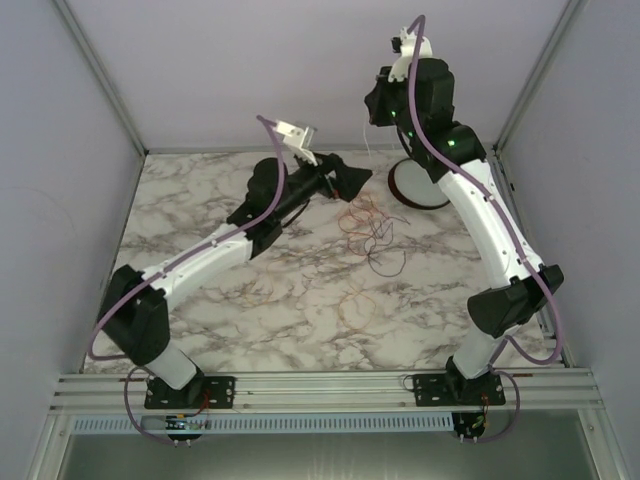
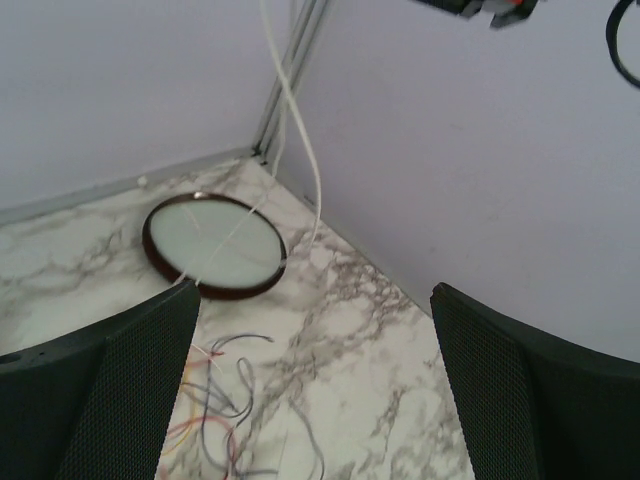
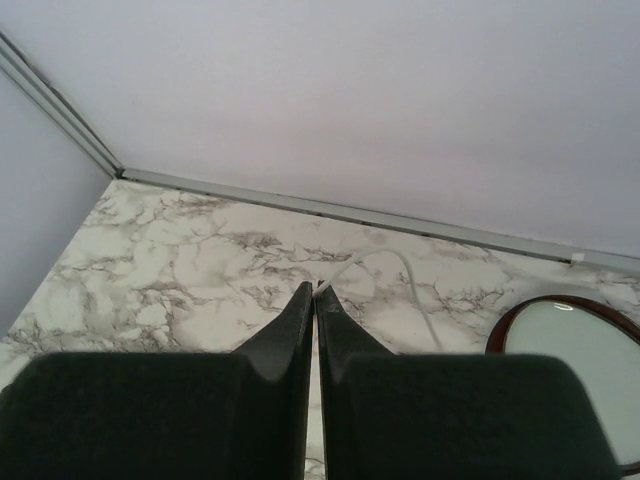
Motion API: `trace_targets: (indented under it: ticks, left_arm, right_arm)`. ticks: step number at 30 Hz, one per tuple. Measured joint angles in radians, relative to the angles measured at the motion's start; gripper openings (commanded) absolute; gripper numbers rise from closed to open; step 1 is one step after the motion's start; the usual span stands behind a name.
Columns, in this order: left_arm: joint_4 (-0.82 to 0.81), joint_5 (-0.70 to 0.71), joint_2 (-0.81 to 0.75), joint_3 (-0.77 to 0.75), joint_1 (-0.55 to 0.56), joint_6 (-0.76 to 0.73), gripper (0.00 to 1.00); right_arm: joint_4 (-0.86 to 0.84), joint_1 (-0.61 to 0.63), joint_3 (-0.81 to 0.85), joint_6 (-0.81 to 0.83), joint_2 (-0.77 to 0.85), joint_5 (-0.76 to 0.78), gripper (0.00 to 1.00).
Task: Zip-tie the wires
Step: Untie the cable at the center of the board.
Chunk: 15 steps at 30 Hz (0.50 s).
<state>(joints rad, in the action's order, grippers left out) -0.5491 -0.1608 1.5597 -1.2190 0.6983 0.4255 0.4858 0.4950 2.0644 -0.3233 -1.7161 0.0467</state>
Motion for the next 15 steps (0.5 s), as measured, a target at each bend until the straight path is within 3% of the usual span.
trace_targets:
  ticks: [4, 7, 9, 13, 15]
  left_arm:
    - [-0.021, -0.011, 0.113, -0.129, 0.011, -0.017, 0.91]
    - [-0.026, -0.016, 0.184, -0.206, 0.018, -0.025, 0.76]
    - [-0.029, -0.016, 0.225, -0.245, 0.021, -0.033, 0.59]
    - [-0.026, -0.017, 0.275, -0.280, 0.023, -0.039, 0.04]
    - [-0.021, -0.020, 0.282, -0.280, 0.023, -0.045, 0.00]
  right_arm:
    - [0.000, -0.005, 0.001, -0.003, 0.000, 0.007, 0.00]
    - [0.000, -0.011, 0.001, -0.007, 0.000, 0.010, 0.00]
    - [0.000, -0.016, 0.001, -0.012, 0.001, 0.010, 0.00]
    - [-0.001, -0.026, -0.004, -0.024, 0.015, 0.013, 0.00]
    - [-0.005, -0.032, -0.020, -0.027, 0.038, 0.016, 0.00]
